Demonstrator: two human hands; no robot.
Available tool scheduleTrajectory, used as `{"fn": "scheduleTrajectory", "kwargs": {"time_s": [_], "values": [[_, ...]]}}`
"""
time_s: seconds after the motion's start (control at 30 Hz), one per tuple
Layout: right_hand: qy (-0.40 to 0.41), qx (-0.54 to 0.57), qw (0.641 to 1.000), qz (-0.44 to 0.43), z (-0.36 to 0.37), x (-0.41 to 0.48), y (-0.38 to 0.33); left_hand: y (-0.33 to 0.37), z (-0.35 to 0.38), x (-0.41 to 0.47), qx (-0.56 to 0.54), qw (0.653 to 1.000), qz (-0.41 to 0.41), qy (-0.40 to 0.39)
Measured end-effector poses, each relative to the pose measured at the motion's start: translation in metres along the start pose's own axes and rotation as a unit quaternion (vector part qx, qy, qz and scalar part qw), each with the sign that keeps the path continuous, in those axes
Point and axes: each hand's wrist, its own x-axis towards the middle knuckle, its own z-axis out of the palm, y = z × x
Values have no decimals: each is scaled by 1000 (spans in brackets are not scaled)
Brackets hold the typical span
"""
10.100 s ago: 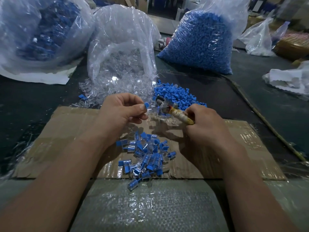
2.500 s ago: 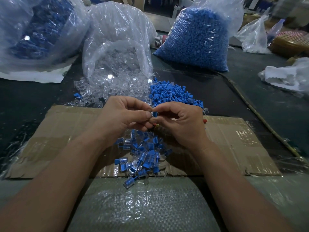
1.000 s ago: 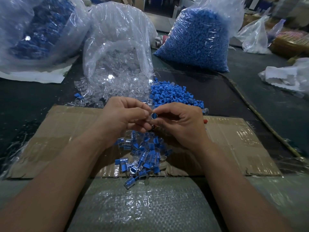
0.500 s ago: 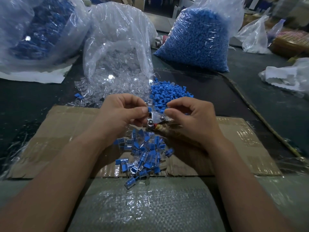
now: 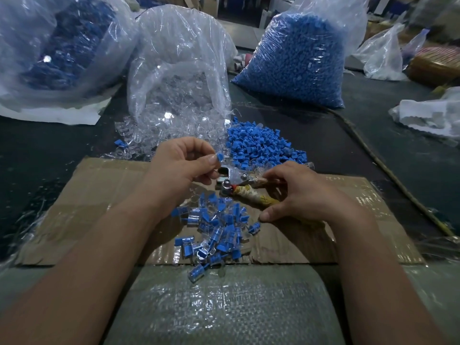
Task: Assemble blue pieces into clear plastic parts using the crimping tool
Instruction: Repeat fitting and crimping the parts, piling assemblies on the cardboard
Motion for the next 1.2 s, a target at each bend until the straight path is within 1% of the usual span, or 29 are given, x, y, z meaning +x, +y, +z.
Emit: {"fn": "scheduleTrajectory", "kwargs": {"time_s": [0.13, 0.33, 0.4, 0.47, 0.53, 0.6, 0.67, 0.73, 0.8, 1.03, 1.2], "values": [[19, 10, 1000, -4, -2, -1, -3, -1, 0, 1, -1, 1000, -1, 2], [62, -80, 995, -10, 7, 4, -11, -3, -1, 2, -3, 1000, 6, 16], [76, -91, 993, -13, 10, 6, -11, -3, -1, 2, -4, 1000, 10, 23], [95, -75, 993, -15, 10, 8, -8, -3, -2, 3, -4, 1000, 14, 28], [133, -50, 990, -23, 8, 8, -7, -3, -2, 3, -7, 999, 19, 33], [177, -7, 984, -29, 6, 6, -8, -3, -2, 3, -6, 999, 22, 37], [199, 51, 978, -34, 5, 3, -12, -3, -2, 3, -3, 999, 24, 41], [196, 86, 976, -43, 6, -1, -15, -3, -2, 2, 1, 999, 28, 46], [188, 95, 976, -51, 8, -2, -18, -2, -1, 2, 10, 998, 37, 52], [132, 75, 986, -71, 10, -1, -21, -1, -1, 1, 24, 995, 57, 72], [123, 82, 986, -77, 11, 0, -22, 0, 1, -1, 31, 995, 62, 71]]}}
